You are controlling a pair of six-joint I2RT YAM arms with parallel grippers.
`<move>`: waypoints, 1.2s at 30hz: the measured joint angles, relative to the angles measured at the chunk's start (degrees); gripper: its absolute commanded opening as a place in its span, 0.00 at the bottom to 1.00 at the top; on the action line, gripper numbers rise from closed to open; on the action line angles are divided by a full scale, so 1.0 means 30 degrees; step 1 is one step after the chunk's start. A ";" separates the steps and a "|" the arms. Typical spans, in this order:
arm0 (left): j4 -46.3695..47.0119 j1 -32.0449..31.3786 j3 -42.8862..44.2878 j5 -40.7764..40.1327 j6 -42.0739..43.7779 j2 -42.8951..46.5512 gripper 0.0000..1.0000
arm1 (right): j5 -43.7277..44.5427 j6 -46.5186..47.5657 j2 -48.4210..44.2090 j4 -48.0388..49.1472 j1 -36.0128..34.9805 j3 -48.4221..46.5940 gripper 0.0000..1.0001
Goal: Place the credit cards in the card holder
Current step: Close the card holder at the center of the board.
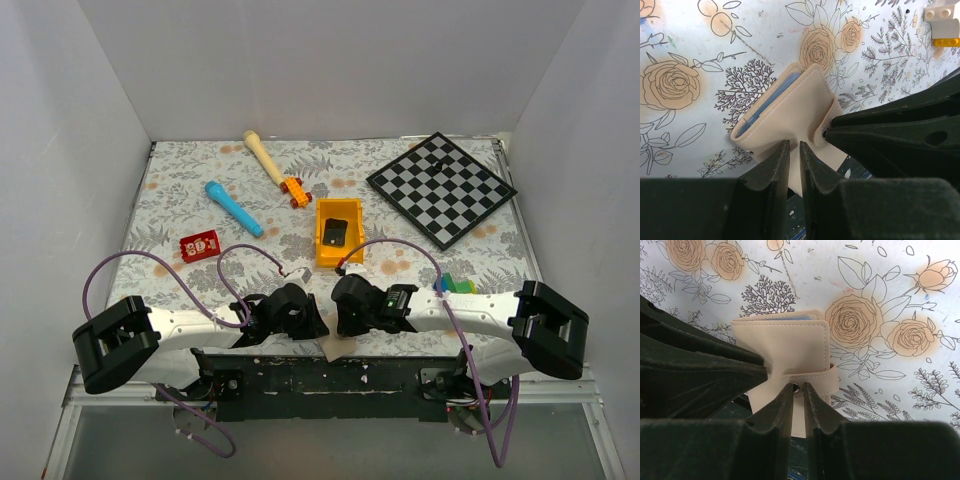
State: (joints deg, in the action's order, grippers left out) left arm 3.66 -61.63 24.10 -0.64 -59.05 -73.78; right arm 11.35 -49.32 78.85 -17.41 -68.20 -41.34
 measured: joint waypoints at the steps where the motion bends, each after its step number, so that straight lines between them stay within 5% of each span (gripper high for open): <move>1: 0.0000 0.0000 0.0000 0.0000 0.0000 0.0000 0.14 | -0.0007 0.0000 0.0058 0.0000 0.0000 0.0000 0.22; 36: 0.0321 0.0007 0.0007 0.0080 -0.0036 -0.0248 0.14 | -0.0102 -0.0444 0.0124 -0.0546 0.0000 0.0000 0.21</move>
State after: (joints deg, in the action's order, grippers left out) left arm 4.62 -61.60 24.12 -0.40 -59.16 -74.52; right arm 11.05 -50.65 79.22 -19.05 -68.20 -41.34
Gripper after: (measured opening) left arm 0.142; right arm 0.213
